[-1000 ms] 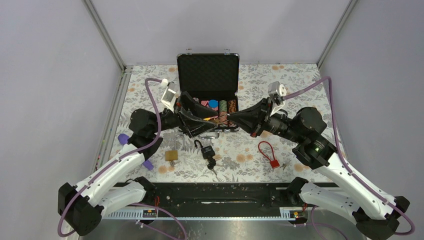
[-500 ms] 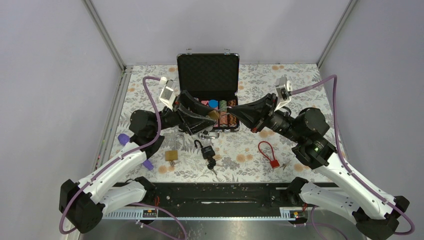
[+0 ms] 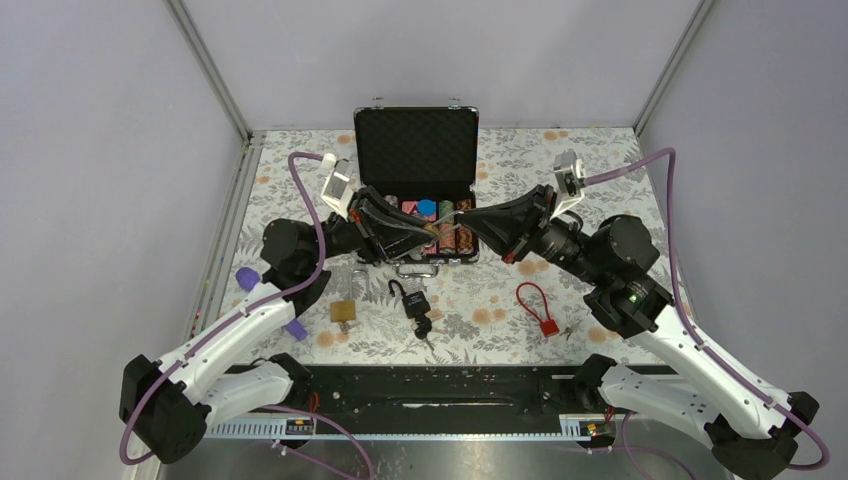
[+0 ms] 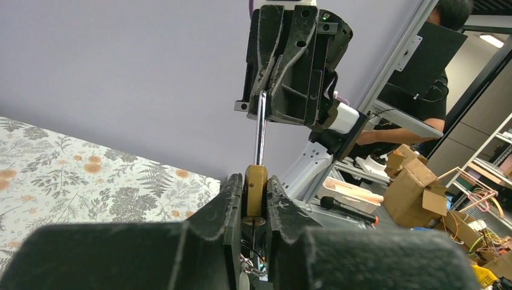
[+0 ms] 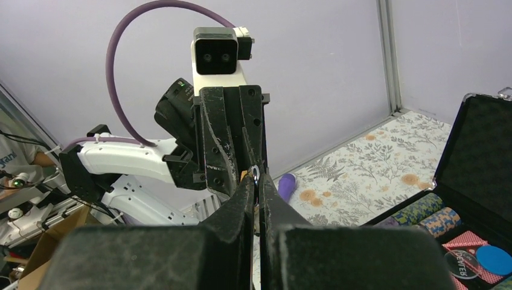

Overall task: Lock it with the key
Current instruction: Lock the lock.

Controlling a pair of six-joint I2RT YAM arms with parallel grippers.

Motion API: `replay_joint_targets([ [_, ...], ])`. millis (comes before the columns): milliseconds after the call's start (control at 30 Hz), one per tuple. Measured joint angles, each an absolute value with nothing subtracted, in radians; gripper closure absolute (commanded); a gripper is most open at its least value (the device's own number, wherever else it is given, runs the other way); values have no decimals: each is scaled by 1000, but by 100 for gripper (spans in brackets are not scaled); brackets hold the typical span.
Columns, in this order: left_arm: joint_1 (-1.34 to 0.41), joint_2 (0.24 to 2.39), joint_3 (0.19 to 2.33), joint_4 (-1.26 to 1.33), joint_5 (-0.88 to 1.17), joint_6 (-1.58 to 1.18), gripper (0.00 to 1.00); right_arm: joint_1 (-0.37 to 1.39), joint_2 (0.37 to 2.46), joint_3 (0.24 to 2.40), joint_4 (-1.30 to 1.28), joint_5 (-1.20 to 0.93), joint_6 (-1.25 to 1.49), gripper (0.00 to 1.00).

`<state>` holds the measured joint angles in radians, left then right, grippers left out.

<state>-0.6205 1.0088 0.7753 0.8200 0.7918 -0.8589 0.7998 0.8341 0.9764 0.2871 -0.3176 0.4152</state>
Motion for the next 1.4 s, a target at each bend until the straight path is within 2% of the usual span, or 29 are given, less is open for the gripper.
replay_joint_targets([
  [100,-620,1005,777,791,791,-830,100,800,834,978,264,-311,417,55],
  [167,-620,994,785,718,787,-786,100,800,838,991,215,-313,411,38],
  [267,-620,971,812,566,783,-690,100,801,848,1036,99,-315,385,28],
  [467,-620,941,915,273,791,-495,100,799,845,1098,-106,-340,315,25],
  [533,-620,940,944,202,808,-447,100,798,845,1109,-156,-350,300,28],
  [633,-620,940,976,101,842,-385,100,793,846,1116,-207,-359,281,42],
  [833,-620,945,1010,-47,907,-302,100,780,878,1164,-274,-412,255,43],
  [1000,-620,945,1015,-107,938,-271,100,778,894,1173,-290,-472,238,52],
  [1167,-620,945,1015,-117,951,-265,100,778,919,1177,-307,-540,224,53],
  [1200,-620,945,1015,-118,953,-265,100,778,924,1177,-309,-548,220,58],
  [1367,-620,945,1015,-118,966,-266,100,777,931,1177,-311,-575,203,97],
  [1400,-620,945,1015,-118,978,-266,100,776,931,1177,-310,-577,201,100],
])
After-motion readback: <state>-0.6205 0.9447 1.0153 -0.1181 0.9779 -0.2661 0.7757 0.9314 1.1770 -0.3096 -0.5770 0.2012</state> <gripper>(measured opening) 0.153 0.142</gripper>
